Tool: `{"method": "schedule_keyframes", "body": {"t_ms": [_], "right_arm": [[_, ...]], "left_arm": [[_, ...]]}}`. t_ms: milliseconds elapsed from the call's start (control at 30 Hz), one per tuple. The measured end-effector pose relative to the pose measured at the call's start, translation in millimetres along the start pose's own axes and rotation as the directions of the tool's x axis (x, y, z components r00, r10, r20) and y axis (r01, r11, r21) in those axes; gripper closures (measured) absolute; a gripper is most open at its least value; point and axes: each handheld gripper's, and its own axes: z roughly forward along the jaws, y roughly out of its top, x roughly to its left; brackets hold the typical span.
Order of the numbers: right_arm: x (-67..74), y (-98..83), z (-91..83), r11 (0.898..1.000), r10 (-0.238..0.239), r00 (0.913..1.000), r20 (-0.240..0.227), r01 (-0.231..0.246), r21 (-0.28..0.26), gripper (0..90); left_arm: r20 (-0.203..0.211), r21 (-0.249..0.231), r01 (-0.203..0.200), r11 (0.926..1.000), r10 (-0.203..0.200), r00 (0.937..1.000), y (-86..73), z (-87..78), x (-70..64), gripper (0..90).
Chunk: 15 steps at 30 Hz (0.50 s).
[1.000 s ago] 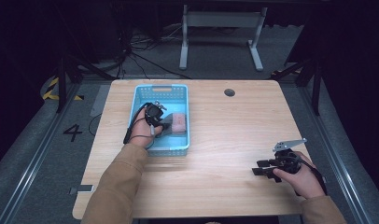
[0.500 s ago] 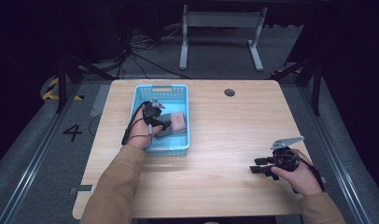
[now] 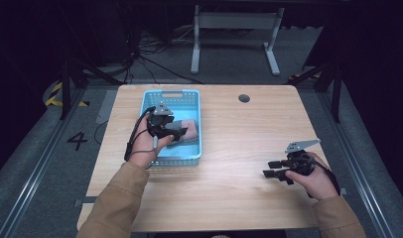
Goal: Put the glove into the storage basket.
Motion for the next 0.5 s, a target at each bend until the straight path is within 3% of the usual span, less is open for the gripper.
{"method": "schedule_keyframes", "body": {"t_ms": [267, 300, 500], "right_arm": [[-3.8, 0.2, 2.1, 1.000, 0.002, 1.0000, 0.005, -0.002, 0.002, 49.2], [-5.0, -1.4, 2.6, 1.000, 0.007, 1.0000, 0.004, -0.007, 0.001, 49.1], [-7.5, -6.5, 0.7, 1.000, 0.016, 0.9998, 0.012, -0.016, 0.006, 49.1]], "left_arm": [[0.049, 0.003, -0.019, 0.9998, 0.018, 0.9986, -6.4, -20.4, -23.4, 31.8], [0.065, -0.012, -0.030, 0.9995, 0.031, 0.9974, -9.8, -26.1, -31.0, 31.8], [0.115, -0.002, -0.055, 0.9985, 0.055, 0.9918, -20.0, -36.0, -48.2, 31.8]]}}
